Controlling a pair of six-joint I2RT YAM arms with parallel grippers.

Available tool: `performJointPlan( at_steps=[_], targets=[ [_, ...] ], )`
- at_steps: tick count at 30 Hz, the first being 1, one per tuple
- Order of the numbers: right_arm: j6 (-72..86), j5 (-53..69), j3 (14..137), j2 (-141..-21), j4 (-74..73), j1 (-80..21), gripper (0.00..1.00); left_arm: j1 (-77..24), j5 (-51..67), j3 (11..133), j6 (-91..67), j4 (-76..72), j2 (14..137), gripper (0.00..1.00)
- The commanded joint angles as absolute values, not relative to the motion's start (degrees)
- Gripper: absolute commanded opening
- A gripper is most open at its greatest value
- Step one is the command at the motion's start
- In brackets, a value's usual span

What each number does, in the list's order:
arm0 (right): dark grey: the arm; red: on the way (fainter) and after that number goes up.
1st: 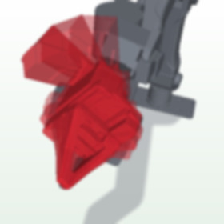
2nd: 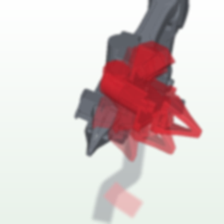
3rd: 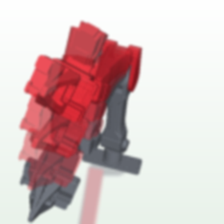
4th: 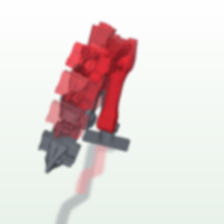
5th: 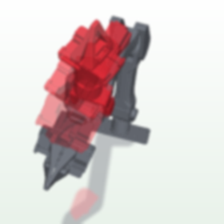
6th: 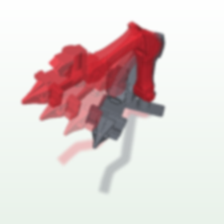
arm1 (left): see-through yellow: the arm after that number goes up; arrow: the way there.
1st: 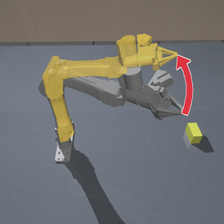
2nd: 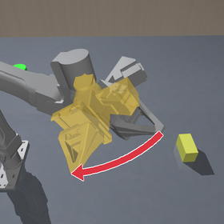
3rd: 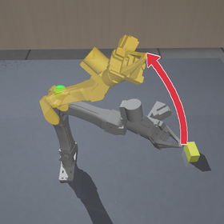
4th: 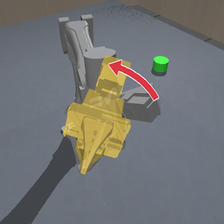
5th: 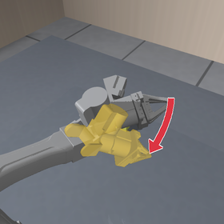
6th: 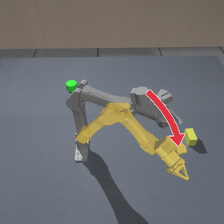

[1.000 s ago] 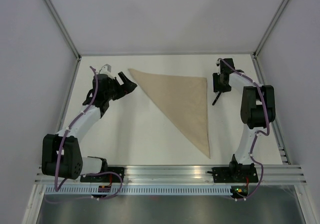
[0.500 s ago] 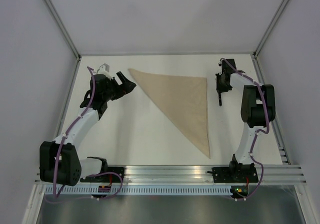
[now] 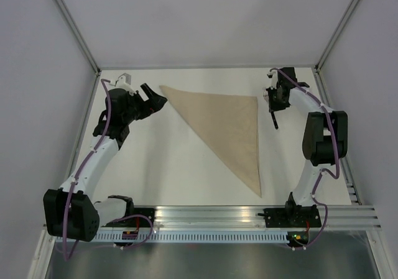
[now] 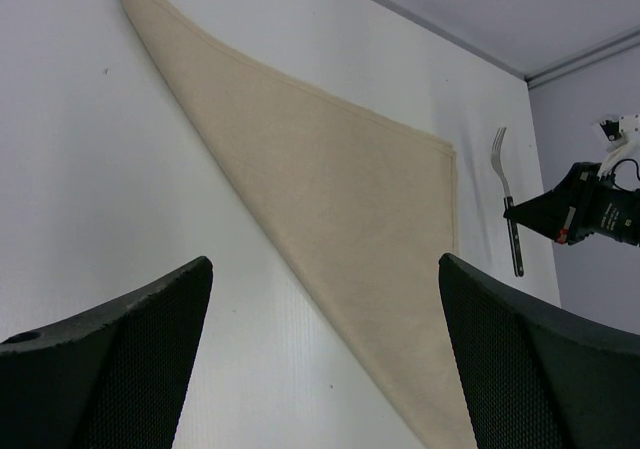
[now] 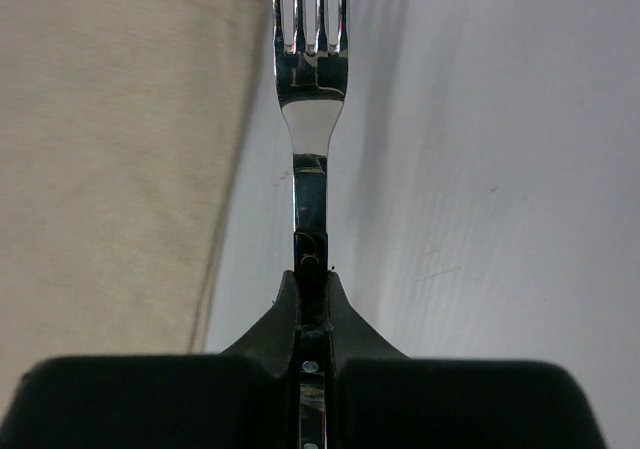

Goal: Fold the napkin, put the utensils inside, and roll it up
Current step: Pick up the fork at the center of the board, then place the fork on the napkin.

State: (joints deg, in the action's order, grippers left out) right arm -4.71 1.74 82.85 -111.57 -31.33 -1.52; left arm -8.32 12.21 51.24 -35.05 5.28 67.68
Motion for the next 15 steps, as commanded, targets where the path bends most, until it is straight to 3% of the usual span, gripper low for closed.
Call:
performJointPlan(
  at_steps=[1, 15],
  targets=[
    [-7.21, 5.36, 85.70, -104.95, -36.47, -6.22, 0.00, -8.09, 12.04, 55.37, -33.57, 7.38, 64.87, 0.97],
    [2.90, 9.84, 89.82, -110.21, -36.13, -27.41, 0.00, -8.00, 10.20, 60.91, -32.96, 13.97, 60.30, 0.98]
  ],
)
